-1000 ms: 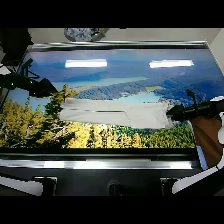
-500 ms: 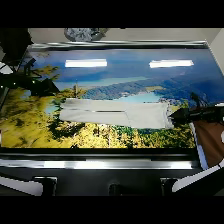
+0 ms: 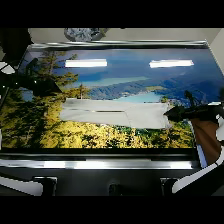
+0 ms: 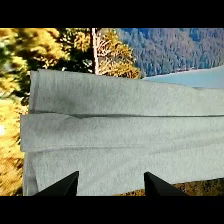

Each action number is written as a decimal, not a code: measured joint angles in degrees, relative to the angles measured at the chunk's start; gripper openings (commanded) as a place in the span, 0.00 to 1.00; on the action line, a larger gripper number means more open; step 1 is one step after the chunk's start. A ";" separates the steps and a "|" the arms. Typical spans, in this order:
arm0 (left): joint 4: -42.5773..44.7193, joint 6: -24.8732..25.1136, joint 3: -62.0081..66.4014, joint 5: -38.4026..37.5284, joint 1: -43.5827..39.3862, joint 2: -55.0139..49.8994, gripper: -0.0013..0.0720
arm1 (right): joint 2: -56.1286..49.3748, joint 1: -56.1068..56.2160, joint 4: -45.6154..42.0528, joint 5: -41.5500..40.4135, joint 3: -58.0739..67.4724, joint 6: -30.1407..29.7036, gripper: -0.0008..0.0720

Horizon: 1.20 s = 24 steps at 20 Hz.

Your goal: Fold the shirts.

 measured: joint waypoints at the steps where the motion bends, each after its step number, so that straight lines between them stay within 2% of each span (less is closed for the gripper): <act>1: 0.00 0.00 0.00 0.00 -0.02 0.00 0.69 | -0.04 0.37 0.07 -0.15 0.00 0.00 0.65; 2: 0.02 -0.02 0.00 0.02 -0.04 0.00 0.69 | -0.07 0.59 -0.13 -0.59 0.00 0.11 0.47; 3: 0.02 0.00 0.00 0.04 -0.09 0.00 0.69 | -0.04 0.81 -0.55 -1.05 0.00 1.01 0.35; 5: 0.02 0.00 0.00 0.07 -0.11 0.00 0.69 | 0.35 1.14 -1.51 -2.25 0.00 3.13 0.13; 6: 0.00 -0.02 0.00 0.07 -0.15 0.00 0.69 | 0.87 1.36 -2.05 -2.78 0.00 4.28 0.08; 7: 0.02 0.00 0.00 0.09 -0.31 0.00 0.68 | 1.57 1.66 -2.56 -3.37 0.00 4.87 0.08; 8: 0.04 0.00 0.00 0.15 -0.59 -0.07 0.51 | 2.69 2.12 -3.04 -3.98 0.00 5.66 0.08; 9: 0.02 0.00 0.00 0.20 -1.05 -0.22 0.18 | 3.93 2.69 -3.48 -4.55 0.00 6.10 0.08; 10: -0.07 0.24 -0.07 0.20 -1.75 -0.39 0.07 | 5.49 3.41 -4.04 -5.31 0.00 6.56 0.08; 16: -6.67 3.26 -2.69 4.55 -11.02 -0.79 0.06 | 18.93 9.81 -5.25 -7.30 0.02 10.47 0.08; 21: -11.45 3.21 -6.54 12.35 -24.06 -2.38 0.06 | 33.11 15.13 -5.60 -7.52 0.11 15.78 0.08; 24: -16.72 3.06 -7.26 19.58 -31.39 -6.01 0.06 | 41.22 16.96 -5.55 -6.73 0.11 20.17 0.08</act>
